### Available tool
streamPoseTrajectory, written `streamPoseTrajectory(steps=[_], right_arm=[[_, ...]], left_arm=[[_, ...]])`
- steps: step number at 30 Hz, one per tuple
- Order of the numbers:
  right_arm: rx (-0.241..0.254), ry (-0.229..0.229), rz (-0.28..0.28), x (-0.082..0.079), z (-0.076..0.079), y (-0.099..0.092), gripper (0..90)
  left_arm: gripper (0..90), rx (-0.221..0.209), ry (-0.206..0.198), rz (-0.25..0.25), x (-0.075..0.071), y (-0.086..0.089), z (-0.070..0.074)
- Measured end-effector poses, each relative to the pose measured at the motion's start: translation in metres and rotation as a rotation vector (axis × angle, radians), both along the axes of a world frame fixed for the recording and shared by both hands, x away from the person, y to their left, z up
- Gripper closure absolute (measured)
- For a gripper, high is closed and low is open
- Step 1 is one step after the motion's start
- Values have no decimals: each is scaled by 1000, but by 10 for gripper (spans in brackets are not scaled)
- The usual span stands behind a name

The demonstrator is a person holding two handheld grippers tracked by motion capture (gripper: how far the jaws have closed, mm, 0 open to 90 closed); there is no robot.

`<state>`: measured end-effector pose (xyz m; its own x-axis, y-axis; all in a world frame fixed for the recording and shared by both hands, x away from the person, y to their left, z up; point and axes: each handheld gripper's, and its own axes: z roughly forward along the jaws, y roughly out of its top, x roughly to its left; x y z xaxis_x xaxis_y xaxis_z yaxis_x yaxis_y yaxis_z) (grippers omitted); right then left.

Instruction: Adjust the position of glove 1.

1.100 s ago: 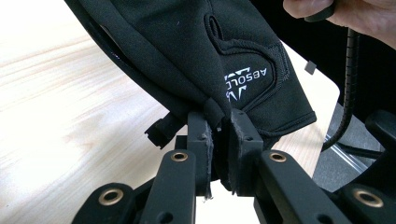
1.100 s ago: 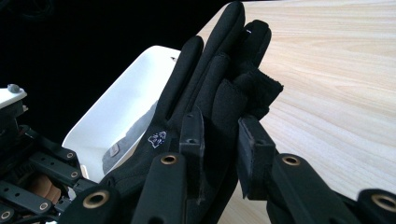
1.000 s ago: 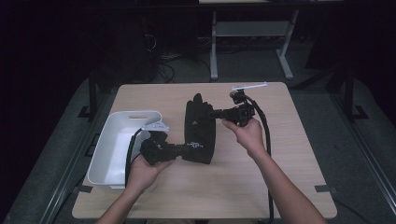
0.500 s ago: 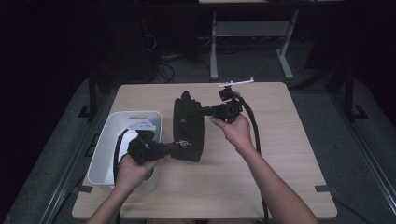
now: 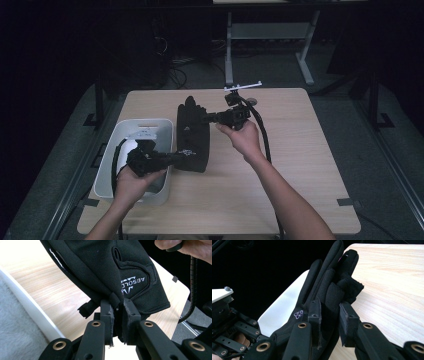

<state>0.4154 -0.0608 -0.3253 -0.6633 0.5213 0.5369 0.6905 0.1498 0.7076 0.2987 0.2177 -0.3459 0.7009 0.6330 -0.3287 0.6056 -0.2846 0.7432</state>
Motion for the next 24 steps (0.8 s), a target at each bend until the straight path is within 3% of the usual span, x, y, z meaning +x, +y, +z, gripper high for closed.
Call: streamPoseTrajectory(steps=[24], right_arm=[[5, 1, 54, 7, 3, 40, 737]], left_arm=[[809, 11, 5, 62, -5, 37, 3]])
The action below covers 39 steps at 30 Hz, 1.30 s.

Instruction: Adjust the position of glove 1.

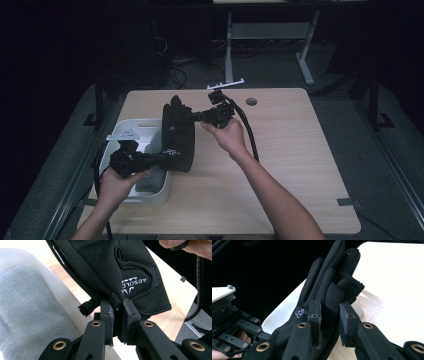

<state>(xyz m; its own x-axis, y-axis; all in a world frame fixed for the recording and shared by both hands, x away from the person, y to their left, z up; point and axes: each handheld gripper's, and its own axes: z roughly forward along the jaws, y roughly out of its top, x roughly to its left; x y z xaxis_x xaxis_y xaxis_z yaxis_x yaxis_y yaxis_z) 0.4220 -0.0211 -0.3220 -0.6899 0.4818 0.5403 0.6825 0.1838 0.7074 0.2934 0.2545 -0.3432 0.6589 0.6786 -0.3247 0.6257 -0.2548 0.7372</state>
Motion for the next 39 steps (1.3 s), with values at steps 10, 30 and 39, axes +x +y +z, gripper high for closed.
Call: streamPoseTrajectory(steps=[10, 30, 39], right_arm=[[7, 13, 14, 2, -4, 16, 736], [4, 24, 51, 4, -13, 52, 736], [6, 32, 51, 5, -18, 63, 736]], left_arm=[[810, -5, 7, 24, -2, 16, -2], [810, 11, 16, 85, -10, 49, -7], [811, 16, 22, 97, -12, 57, -10]])
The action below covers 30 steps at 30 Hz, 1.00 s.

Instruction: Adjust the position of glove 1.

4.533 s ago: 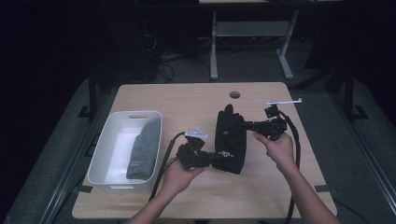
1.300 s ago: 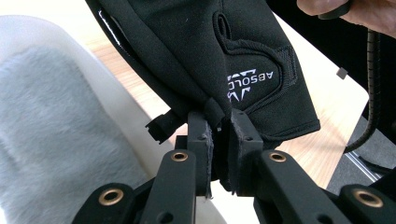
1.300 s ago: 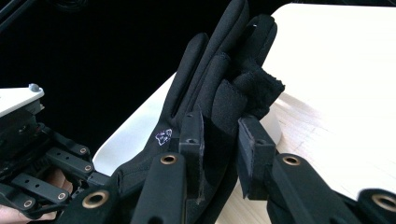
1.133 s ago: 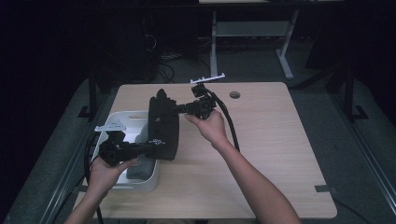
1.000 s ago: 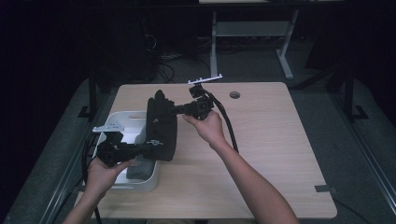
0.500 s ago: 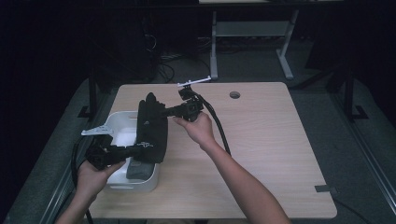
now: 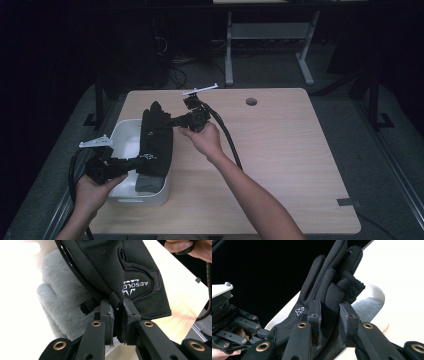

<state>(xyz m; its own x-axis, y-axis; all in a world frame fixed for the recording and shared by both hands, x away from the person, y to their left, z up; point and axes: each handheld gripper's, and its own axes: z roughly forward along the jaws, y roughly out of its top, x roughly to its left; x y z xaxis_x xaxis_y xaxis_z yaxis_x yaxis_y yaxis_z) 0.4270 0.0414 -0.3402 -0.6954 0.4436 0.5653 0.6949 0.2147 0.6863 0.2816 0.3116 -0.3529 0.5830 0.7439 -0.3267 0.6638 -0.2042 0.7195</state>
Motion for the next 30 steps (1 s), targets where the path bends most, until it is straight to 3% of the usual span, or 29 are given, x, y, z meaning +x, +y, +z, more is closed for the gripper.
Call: streamPoseTrajectory(steps=[16, 30], right_arm=[[-16, 12, 18, 2, -12, 18, 736], [-43, 31, 33, 3, -26, 27, 735]], left_arm=[[811, 0, 20, 26, -3, 14, -7], [810, -7, 71, 31, -2, 19, -22]])
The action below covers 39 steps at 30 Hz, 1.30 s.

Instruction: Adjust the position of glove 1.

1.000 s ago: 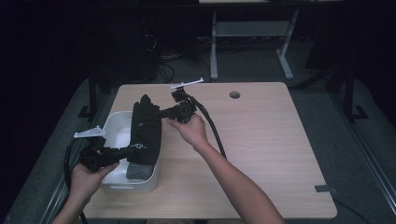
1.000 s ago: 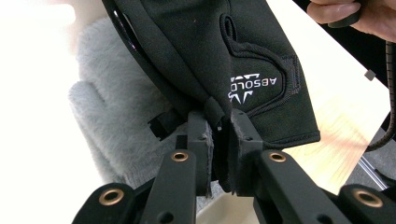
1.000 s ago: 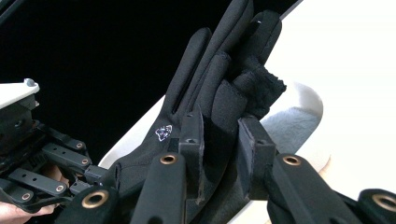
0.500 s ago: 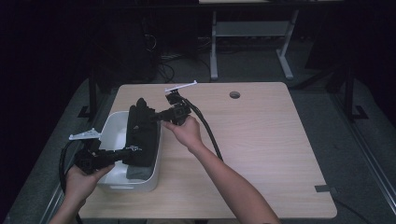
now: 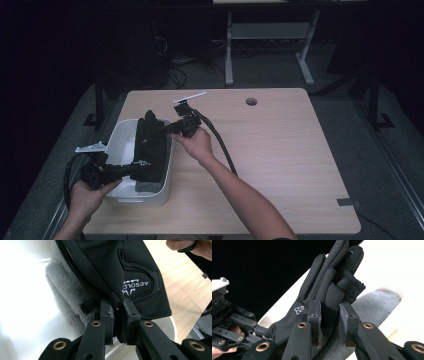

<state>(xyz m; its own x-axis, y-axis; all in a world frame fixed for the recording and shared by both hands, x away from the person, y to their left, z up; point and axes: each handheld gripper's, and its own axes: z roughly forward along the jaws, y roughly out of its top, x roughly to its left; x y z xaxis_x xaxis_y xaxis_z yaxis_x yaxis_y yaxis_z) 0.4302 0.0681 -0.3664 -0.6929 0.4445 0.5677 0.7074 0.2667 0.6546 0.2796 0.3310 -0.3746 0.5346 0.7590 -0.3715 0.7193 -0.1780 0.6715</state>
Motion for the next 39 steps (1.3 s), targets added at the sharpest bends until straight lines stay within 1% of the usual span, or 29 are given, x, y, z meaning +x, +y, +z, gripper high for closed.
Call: streamPoseTrajectory(steps=[3, 9, 12, 17, 23, 25, 27, 29, 31, 34, 37, 39], right_arm=[[-3, 5, -1, 1, -4, 0, 735], [-16, 17, 1, 2, -14, 1, 733], [-27, 17, -5, 2, -18, 2, 730], [-46, 27, -10, 1, -22, 3, 718], [-72, 15, -12, 2, -23, 3, 687], [-70, 15, -16, 3, -24, 3, 655], [-68, 14, -20, 3, -23, 2, 648], [-69, 12, -23, 2, -21, 1, 648], [-70, 3, -15, 2, -20, 1, 648], [-66, 9, -16, 1, -18, 0, 649], [-64, 6, -11, 1, -18, 0, 648], [-58, 12, -13, 1, -18, 0, 646]], left_arm=[[809, -5, 22, 3, 2, 2, -4], [801, -6, 42, 4, 4, 2, -10], [790, -8, 44, 3, 3, 2, -12], [729, -17, 54, 11, 3, 2, -13], [725, -13, 58, 16, 5, 3, -12], [715, -17, 57, 21, 5, 3, -12], [708, -16, 54, 21, 5, 4, -12], [694, -11, 51, 23, 5, 4, -11], [680, -9, 51, 20, 6, 5, -11], [664, -10, 49, 21, 6, 5, -9], [654, -10, 43, 30, 6, 5, -6], [641, -16, 38, 33, 6, 5, -5]])
